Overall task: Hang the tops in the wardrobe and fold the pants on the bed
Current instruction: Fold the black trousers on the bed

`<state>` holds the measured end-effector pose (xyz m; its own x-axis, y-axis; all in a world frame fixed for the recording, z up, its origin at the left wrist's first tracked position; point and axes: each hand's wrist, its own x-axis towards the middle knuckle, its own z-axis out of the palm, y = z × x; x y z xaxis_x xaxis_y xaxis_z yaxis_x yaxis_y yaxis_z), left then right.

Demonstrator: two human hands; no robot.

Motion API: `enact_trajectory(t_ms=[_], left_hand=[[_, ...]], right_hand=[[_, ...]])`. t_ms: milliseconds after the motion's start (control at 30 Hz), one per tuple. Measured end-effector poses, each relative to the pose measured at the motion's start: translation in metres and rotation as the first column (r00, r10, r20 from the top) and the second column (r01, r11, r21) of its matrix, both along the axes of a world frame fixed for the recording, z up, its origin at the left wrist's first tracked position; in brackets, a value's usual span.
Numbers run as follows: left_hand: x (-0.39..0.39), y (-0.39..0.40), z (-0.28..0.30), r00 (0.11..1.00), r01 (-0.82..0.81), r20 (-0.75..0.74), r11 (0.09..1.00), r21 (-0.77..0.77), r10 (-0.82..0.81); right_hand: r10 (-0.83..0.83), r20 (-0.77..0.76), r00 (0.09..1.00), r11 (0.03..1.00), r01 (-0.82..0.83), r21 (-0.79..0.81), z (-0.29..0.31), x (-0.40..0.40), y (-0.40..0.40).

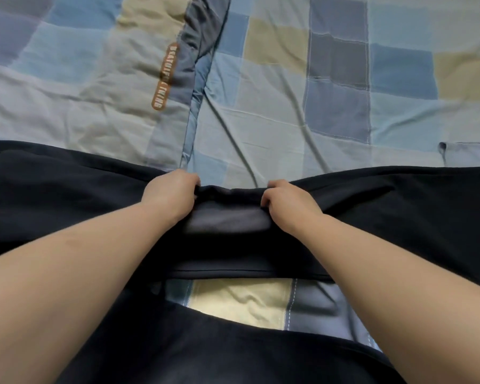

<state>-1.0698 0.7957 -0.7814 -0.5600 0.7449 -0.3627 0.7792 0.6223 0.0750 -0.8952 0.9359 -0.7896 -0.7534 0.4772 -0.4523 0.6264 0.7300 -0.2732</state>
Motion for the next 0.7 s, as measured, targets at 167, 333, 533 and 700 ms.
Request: enact_trajectory(t_ms=[167, 333, 533, 700], left_hand=[[-0.026, 0.008, 0.01, 0.985, -0.172, 0.057, 0.918, 0.359, 0.162], [-0.02, 0.008, 0.016, 0.975, -0.099, 0.215, 0.973, 0.207, 0.054], [0.062, -0.01, 0.019, 0.95, 0.081, 0.293, 0.992, 0.101, -0.107], [0.162, 0.006, 0.026, 0.883, 0.299, 0.359, 0.952, 0.07, -0.303]], right_hand=[[-0.136, -0.214, 0.967, 0.986, 0.153, 0.063, 0.006, -0.018, 0.013], [-0.084, -0.04, 0.996, 0.996, 0.083, -0.038, 0.007, -0.013, 0.018], [-0.043, -0.021, 0.999, 0.999, 0.043, -0.016, 0.016, 0.086, 0.013], [-0.108, 0.176, 0.978, 0.993, 0.096, 0.073, 0.039, 0.224, 0.059]])
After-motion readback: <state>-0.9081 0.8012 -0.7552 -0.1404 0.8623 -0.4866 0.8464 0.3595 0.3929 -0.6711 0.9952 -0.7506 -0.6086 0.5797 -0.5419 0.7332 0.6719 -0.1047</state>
